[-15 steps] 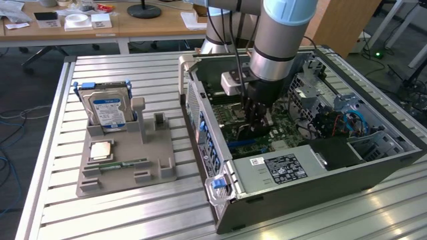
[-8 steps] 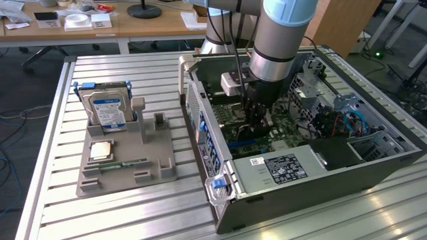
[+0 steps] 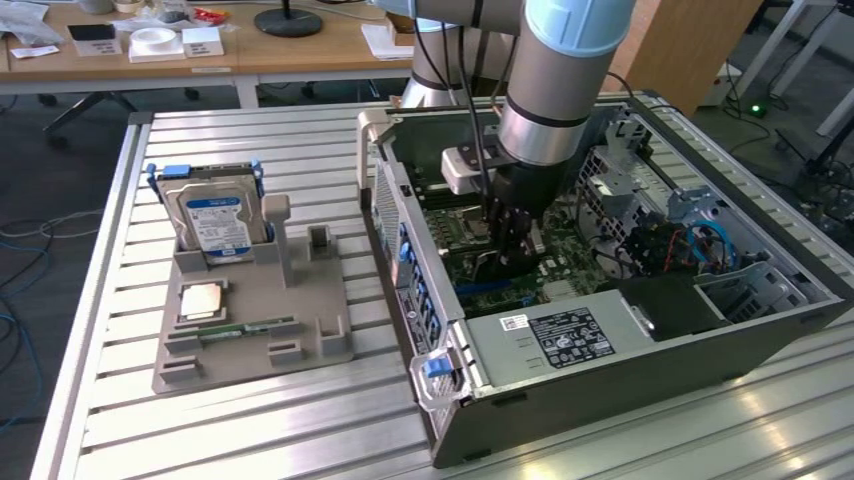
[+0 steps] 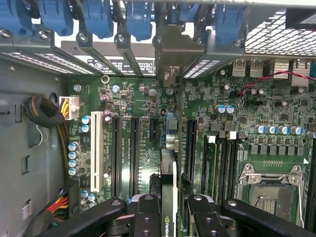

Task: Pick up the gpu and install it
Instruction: 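Insert the gpu into the slot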

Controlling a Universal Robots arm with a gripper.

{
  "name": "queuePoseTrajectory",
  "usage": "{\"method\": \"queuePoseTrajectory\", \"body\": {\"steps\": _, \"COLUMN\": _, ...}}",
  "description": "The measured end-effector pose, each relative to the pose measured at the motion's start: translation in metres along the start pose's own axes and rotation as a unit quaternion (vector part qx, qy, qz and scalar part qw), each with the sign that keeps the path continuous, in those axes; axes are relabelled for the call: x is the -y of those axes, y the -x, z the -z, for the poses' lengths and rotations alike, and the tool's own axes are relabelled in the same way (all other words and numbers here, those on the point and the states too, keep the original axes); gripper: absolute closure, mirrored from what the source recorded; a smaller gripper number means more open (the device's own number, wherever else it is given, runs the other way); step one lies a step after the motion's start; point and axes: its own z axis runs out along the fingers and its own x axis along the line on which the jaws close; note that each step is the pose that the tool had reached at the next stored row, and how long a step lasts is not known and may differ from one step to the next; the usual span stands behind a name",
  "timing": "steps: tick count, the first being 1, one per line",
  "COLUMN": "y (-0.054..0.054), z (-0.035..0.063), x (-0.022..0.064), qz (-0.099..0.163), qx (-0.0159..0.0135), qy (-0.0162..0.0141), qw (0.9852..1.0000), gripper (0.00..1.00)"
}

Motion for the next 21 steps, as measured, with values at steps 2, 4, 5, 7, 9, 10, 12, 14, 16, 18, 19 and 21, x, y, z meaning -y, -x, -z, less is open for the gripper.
{"method": "queuePoseTrajectory", "body": {"steps": 2, "y": 0.0000, "z": 0.0000, "x": 0.0000, "qz": 0.000, "qx": 0.0001, "qy": -0.0001, "qw": 1.0000, "gripper": 0.74}}
{"method": "queuePoseTrajectory", "body": {"steps": 4, "y": 0.0000, "z": 0.0000, "x": 0.0000, "qz": 0.000, "qx": -0.0001, "qy": -0.0001, "qw": 1.0000, "gripper": 0.74}}
{"method": "queuePoseTrajectory", "body": {"steps": 5, "y": 0.0001, "z": 0.0000, "x": 0.0000, "qz": -0.001, "qx": -0.0007, "qy": -0.0001, "qw": 1.0000, "gripper": 0.74}}
{"method": "queuePoseTrajectory", "body": {"steps": 7, "y": 0.0001, "z": 0.0007, "x": 0.0000, "qz": -0.001, "qx": -0.0028, "qy": 0.0000, "qw": 1.0000, "gripper": 0.74}}
{"method": "queuePoseTrajectory", "body": {"steps": 9, "y": 0.0002, "z": 0.0015, "x": 0.0000, "qz": -0.001, "qx": -0.0047, "qy": 0.0000, "qw": 1.0000, "gripper": 0.74}}
{"method": "queuePoseTrajectory", "body": {"steps": 10, "y": 0.0002, "z": 0.0019, "x": 0.0000, "qz": -0.001, "qx": -0.0055, "qy": 0.0000, "qw": 1.0000, "gripper": 0.74}}
{"method": "queuePoseTrajectory", "body": {"steps": 12, "y": 0.0002, "z": 0.0019, "x": 0.0000, "qz": -0.001, "qx": -0.0057, "qy": 0.0000, "qw": 1.0000, "gripper": 0.74}}
{"method": "queuePoseTrajectory", "body": {"steps": 14, "y": 0.0002, "z": 0.0019, "x": 0.0000, "qz": -0.001, "qx": -0.0057, "qy": 0.0000, "qw": 1.0000, "gripper": 0.74}}
{"method": "queuePoseTrajectory", "body": {"steps": 16, "y": 0.0003, "z": 0.0019, "x": 0.0000, "qz": -0.001, "qx": -0.0055, "qy": 0.0000, "qw": 1.0000, "gripper": 0.74}}
{"method": "queuePoseTrajectory", "body": {"steps": 18, "y": 0.0005, "z": 0.0022, "x": 0.0000, "qz": -0.001, "qx": -0.0053, "qy": 0.0000, "qw": 1.0000, "gripper": 0.74}}
{"method": "queuePoseTrajectory", "body": {"steps": 19, "y": 0.0007, "z": 0.0026, "x": 0.0001, "qz": -0.001, "qx": -0.0052, "qy": 0.0000, "qw": 1.0000, "gripper": 0.74}}
{"method": "queuePoseTrajectory", "body": {"steps": 21, "y": 0.0007, "z": 0.0029, "x": 0.0001, "qz": -0.001, "qx": -0.0051, "qy": 0.0000, "qw": 1.0000, "gripper": 0.74}}
